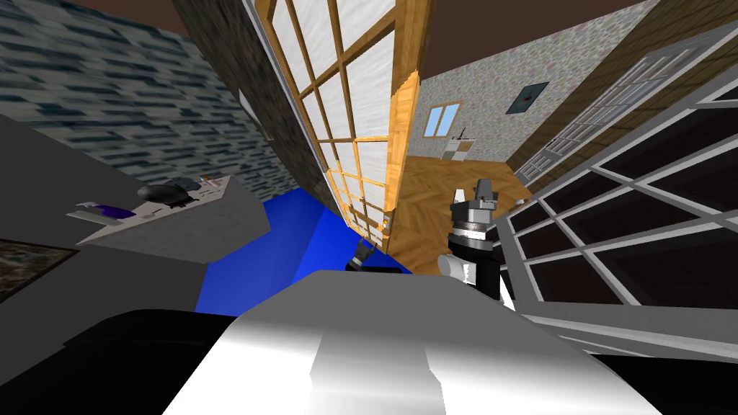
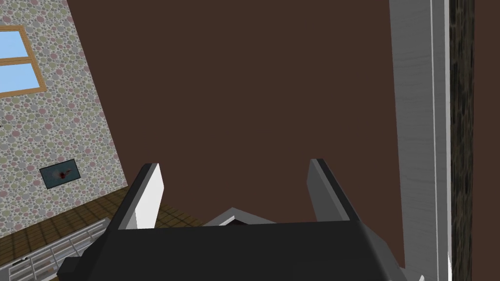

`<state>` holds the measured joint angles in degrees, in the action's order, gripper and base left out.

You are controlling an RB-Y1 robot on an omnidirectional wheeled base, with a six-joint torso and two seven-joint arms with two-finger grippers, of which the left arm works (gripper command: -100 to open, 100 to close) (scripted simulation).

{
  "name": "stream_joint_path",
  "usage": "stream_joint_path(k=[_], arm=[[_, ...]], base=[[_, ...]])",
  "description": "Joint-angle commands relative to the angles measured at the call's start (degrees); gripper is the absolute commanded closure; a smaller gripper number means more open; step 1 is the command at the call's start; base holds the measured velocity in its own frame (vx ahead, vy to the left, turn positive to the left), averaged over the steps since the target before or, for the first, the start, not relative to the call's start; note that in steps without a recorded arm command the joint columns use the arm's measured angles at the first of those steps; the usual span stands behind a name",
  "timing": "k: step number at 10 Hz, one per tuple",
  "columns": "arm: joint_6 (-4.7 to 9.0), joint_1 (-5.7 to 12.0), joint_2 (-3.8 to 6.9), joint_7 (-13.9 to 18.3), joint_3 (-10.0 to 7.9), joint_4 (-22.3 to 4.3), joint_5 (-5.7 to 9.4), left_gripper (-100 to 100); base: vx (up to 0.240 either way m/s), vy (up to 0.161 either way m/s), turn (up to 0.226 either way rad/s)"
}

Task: Push the door open

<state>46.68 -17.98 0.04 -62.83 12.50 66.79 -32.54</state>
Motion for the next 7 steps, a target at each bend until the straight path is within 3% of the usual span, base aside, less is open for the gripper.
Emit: stream_joint_path(k=[1, 2, 7], arm=[[0.73, 0.45, -0.55, -1.94, 0.52, -2.14, -1.31, -100], [0.73, 0.45, -0.55, -1.94, 0.52, -2.14, -1.31, -100], [2.72, 1.15, -2.50, -6.81, 1.82, -7.47, -4.47, -100]], base=[[0.130, 0.030, -0.045], [0.096, 0.026, -0.017], [0.118, 0.033, -0.032]])
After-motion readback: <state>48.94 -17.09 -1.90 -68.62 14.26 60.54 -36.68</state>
